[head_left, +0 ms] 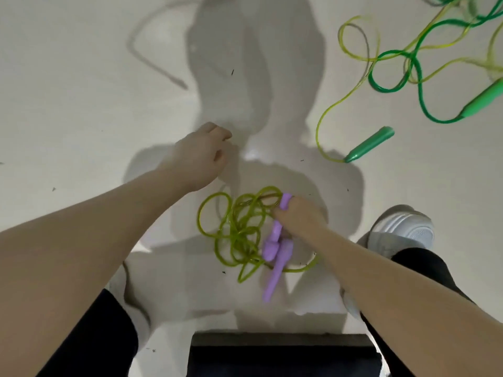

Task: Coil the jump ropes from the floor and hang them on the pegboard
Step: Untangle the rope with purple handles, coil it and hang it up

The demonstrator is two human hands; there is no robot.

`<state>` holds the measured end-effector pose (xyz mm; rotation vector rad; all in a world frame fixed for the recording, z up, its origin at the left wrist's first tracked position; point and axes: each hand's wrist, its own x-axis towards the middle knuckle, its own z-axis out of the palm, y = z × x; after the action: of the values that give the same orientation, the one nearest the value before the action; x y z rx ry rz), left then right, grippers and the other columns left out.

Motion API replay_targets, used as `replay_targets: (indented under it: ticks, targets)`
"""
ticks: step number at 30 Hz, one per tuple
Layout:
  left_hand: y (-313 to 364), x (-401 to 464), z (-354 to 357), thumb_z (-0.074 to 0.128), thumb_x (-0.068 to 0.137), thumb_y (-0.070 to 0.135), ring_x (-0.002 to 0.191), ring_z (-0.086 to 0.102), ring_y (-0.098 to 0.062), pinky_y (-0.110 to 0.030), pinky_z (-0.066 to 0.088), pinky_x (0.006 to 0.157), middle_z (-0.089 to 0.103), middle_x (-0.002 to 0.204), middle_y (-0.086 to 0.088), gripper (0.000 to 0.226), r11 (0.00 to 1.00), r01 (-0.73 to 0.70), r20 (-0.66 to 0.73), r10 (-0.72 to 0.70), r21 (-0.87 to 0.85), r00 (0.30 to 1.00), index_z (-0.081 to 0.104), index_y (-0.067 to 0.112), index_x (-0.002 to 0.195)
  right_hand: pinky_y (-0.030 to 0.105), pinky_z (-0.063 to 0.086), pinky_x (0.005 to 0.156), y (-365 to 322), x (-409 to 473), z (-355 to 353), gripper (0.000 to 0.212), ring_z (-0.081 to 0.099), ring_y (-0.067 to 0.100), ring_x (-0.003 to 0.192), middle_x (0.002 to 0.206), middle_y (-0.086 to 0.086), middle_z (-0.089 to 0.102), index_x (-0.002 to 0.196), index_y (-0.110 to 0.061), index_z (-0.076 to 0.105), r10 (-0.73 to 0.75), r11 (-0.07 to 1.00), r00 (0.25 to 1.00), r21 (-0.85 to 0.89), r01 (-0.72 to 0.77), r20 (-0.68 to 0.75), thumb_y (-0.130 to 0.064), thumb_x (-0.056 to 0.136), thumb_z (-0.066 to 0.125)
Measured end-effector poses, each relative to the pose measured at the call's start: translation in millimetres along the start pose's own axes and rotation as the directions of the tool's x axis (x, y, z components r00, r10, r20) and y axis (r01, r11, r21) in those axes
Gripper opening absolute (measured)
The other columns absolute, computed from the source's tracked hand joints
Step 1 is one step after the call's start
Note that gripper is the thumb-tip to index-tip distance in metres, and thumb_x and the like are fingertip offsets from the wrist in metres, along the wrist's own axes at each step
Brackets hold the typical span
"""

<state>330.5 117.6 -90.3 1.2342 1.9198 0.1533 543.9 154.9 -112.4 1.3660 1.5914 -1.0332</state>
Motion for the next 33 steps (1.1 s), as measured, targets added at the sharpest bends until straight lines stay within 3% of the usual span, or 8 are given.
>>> replay_targets:
  ticks: [4, 9, 15, 21, 24, 28, 30, 33]
  targets:
    - [8.2, 11.1, 17.4, 0.031, 0.089, 0.013, 0.105, 0.058, -0.031, -0.034, 0.046, 0.085, 0.051, 0.128, -0.011, 0.045, 0.961, -0.275, -0.046, 0.276, 0.015, 0.960, 0.049, 0.008, 0.130, 0.030, 0.049, 0.064, -1.9, 1.9, -26.3, 0.028, 0.059, 0.022, 0.070, 0.073, 0.011, 0.060, 0.072, -0.010, 0.056, -0.138, 0.956, 0.981, 0.277, 0.095, 0.139, -0.028, 0.092, 0.048]
    - [45.8, 16.5, 5.6, 0.028, 0.061, 0.019, 0.116, 0.053, -0.035, -0.042, 0.045, 0.093, 0.049, 0.134, -0.021, 0.073, 0.680, -0.689, 0.088, 0.693, 0.251, 0.715, 0.033, 0.008, 0.133, 0.024, 0.050, 0.054, -29.5, -21.9, -89.1, 0.021, 0.059, 0.011, 0.049, 0.062, 0.004, 0.059, 0.081, -0.014, 0.052, -0.334, 0.870, 0.908, 0.452, 0.195, 0.251, -0.024, 0.098, 0.044]
    - [121.3, 6.5, -34.2, 0.058, 0.074, 0.040, 0.132, 0.030, -0.029, -0.040, 0.017, 0.112, 0.035, 0.143, -0.026, 0.088, 0.448, -0.800, 0.002, 0.872, 0.398, 0.489, 0.019, -0.004, 0.140, 0.024, 0.042, 0.053, -17.0, -95.1, -151.5, 0.021, 0.047, 0.013, 0.049, 0.066, 0.011, 0.050, 0.089, -0.006, 0.049, -0.484, 0.789, 0.864, 0.358, 0.499, -0.138, -0.014, 0.096, 0.031]
    - [193.0, -58.6, -11.7, 0.041, 0.082, 0.045, 0.103, 0.058, -0.029, -0.045, 0.040, 0.087, 0.057, 0.125, -0.015, 0.066, 0.211, -0.704, 0.061, 0.939, 0.678, 0.340, 0.027, 0.012, 0.138, 0.020, 0.049, 0.053, 64.6, -170.1, -109.9, 0.022, 0.055, 0.008, 0.046, 0.060, 0.004, 0.056, 0.089, -0.008, 0.052, -0.474, 0.480, 0.798, 0.651, 0.588, -0.372, 0.002, 0.094, 0.034]
    - [216.0, -86.4, -0.3, 0.045, 0.087, 0.030, 0.081, 0.064, -0.035, -0.033, 0.036, 0.063, 0.064, 0.104, -0.014, 0.045, 0.302, -0.584, 0.021, 0.876, 0.754, 0.481, 0.042, 0.014, 0.130, 0.022, 0.049, 0.066, 104.9, -188.9, -93.9, 0.018, 0.056, 0.014, 0.067, 0.080, 0.005, 0.056, 0.090, -0.013, 0.055, -0.398, 0.331, 0.805, 0.749, 0.574, -0.440, -0.007, 0.096, 0.039]
    - [224.0, -118.0, -0.2, 0.051, 0.090, 0.023, 0.093, 0.056, -0.034, -0.031, 0.033, 0.064, 0.060, 0.110, -0.018, 0.034, 0.681, -0.429, -0.061, 0.570, 0.593, 0.820, 0.047, 0.012, 0.122, 0.013, 0.049, 0.059, 112.8, -202.6, -65.7, 0.029, 0.063, 0.012, 0.070, 0.086, 0.005, 0.061, 0.103, -0.019, 0.057, -0.508, 0.307, 0.772, 0.758, 0.576, -0.381, -0.038, 0.098, 0.034]
    - [221.6, -131.1, 1.5, 0.054, 0.089, 0.019, 0.073, 0.053, -0.027, -0.027, 0.038, 0.054, 0.062, 0.097, -0.015, 0.023, 0.817, -0.468, 0.011, 0.494, 0.336, 0.870, 0.052, 0.010, 0.110, 0.029, 0.051, 0.084, 114.7, -198.1, -53.2, 0.021, 0.065, 0.017, 0.078, 0.074, -0.001, 0.065, 0.092, -0.027, 0.064, -0.601, 0.381, 0.703, 0.636, 0.671, -0.382, -0.038, 0.093, 0.046]
    - [206.6, -142.3, 8.9, 0.056, 0.090, 0.017, 0.050, 0.041, -0.012, -0.012, 0.028, 0.031, 0.047, 0.068, -0.001, 0.005, 0.953, -0.296, 0.136, 0.303, -0.070, 0.943, 0.052, 0.014, 0.093, 0.031, 0.046, 0.078, 130.2, -181.2, -47.2, 0.014, 0.057, 0.019, 0.072, 0.060, 0.003, 0.062, 0.072, -0.013, 0.066, -0.545, 0.622, 0.719, 0.367, 0.692, -0.430, -0.016, 0.085, 0.063]
